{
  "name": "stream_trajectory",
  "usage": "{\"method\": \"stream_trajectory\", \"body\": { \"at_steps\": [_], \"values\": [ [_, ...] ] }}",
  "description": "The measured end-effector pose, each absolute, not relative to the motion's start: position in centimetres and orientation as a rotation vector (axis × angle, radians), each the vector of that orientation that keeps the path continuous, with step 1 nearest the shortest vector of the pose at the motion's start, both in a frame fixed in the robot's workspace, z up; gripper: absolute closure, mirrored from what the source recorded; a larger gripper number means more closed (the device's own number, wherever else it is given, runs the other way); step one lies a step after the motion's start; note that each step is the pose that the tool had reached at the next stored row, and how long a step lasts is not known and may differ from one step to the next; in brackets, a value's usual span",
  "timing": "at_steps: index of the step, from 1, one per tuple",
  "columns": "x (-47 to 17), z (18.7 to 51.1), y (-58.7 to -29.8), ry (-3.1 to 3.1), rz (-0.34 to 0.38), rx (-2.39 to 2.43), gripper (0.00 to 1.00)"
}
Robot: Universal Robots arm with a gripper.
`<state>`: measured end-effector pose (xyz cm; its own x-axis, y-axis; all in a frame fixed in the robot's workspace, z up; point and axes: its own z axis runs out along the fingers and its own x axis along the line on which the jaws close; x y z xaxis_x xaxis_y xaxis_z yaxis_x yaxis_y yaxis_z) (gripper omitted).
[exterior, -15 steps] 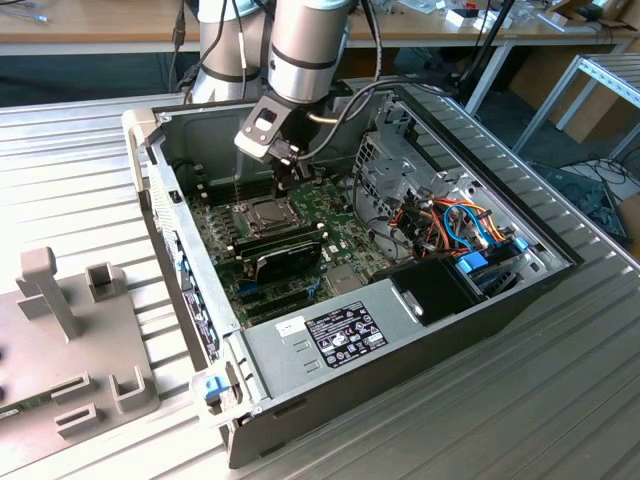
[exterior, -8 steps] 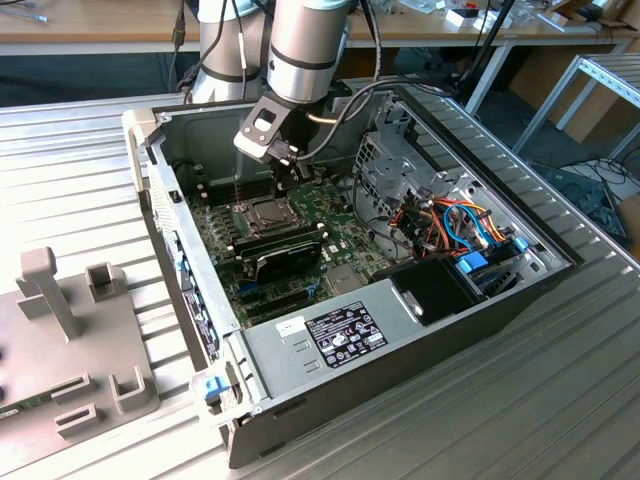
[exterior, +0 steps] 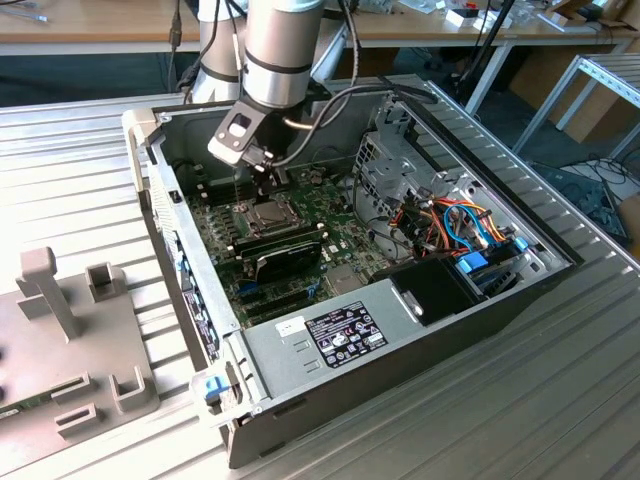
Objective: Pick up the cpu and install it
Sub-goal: 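Close the cpu cover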
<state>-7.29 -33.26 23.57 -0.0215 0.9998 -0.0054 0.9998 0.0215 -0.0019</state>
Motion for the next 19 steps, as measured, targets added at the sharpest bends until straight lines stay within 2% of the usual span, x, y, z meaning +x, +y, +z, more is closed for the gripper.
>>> {"method": "stream_trajectory", "body": {
  "at_steps": [19],
  "values": [
    [-8.2,21.5,-33.3,2.243,-0.009,2.195,0.89]
  ]
}}
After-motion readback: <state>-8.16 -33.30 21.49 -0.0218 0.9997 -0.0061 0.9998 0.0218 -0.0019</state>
